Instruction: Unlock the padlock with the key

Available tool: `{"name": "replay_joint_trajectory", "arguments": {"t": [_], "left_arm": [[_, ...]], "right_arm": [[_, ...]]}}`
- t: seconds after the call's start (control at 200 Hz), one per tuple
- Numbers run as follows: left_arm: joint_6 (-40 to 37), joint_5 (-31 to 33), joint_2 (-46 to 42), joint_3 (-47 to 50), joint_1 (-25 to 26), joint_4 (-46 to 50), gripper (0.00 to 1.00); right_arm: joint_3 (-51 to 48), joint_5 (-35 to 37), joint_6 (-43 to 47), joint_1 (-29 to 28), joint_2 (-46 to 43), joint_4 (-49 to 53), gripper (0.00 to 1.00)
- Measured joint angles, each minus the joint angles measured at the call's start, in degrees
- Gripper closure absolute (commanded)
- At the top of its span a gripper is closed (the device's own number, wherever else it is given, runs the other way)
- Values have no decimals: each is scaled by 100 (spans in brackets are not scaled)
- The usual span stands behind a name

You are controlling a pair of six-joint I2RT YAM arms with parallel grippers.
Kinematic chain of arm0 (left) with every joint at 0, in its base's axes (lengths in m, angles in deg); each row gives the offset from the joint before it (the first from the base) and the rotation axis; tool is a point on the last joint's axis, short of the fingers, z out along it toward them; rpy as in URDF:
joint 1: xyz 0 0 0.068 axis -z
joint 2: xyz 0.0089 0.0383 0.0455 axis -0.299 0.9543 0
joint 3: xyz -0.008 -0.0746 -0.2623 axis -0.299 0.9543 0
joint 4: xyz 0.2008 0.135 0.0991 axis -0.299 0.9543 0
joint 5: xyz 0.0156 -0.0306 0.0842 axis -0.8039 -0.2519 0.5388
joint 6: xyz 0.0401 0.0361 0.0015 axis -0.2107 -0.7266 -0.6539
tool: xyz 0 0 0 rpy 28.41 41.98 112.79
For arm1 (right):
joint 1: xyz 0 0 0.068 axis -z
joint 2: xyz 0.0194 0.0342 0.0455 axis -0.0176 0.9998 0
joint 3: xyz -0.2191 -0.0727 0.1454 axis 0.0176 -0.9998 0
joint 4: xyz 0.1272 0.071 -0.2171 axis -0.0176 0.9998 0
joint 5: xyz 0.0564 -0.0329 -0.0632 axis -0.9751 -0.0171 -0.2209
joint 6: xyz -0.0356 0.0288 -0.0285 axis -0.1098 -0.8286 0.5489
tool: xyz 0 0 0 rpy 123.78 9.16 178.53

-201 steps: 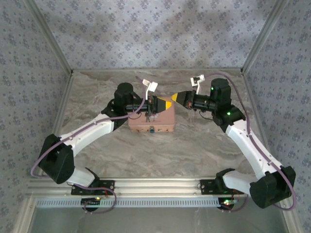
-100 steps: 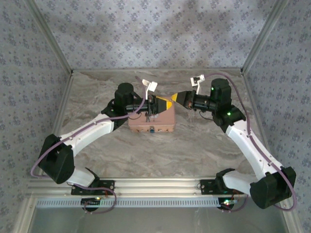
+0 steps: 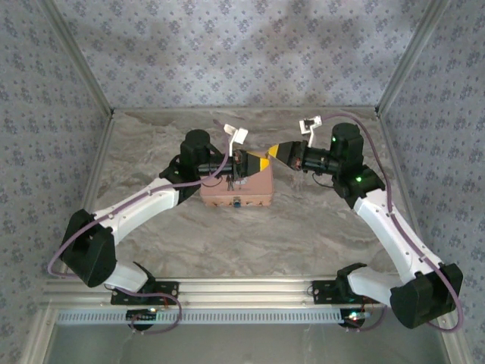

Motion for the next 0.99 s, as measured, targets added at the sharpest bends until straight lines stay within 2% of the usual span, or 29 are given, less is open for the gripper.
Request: {"name": "replay_joint_trajectory", "arguments": {"t": [0.055, 0.21, 0.29, 0.38, 0.48, 0.75, 0.994], "left_arm": [[-57, 7, -9, -4, 13, 52, 100], [-238, 24, -63, -15, 24, 313, 100], [-376, 22, -96, -120, 24, 608, 100], [-595, 33, -114, -295, 24, 1038, 100], [-872, 42, -116, -595, 20, 1746, 100], [-1635, -361, -107, -1331, 26, 3464, 100], [-2197, -938, 136, -1906, 68, 4566, 100]], "right_arm": [[-33, -2, 0, 24, -20, -2, 99], [-103, -9, 11, 48, -63, 46, 94], [-118, -59, 76, 96, -85, 111, 85], [-122, -149, 262, 192, -129, 317, 62], [-122, -157, 581, 308, -199, 629, 53], [-22, -354, 1298, 413, -280, 1128, 50], [343, -629, 1875, -33, -175, 1373, 47]]}}
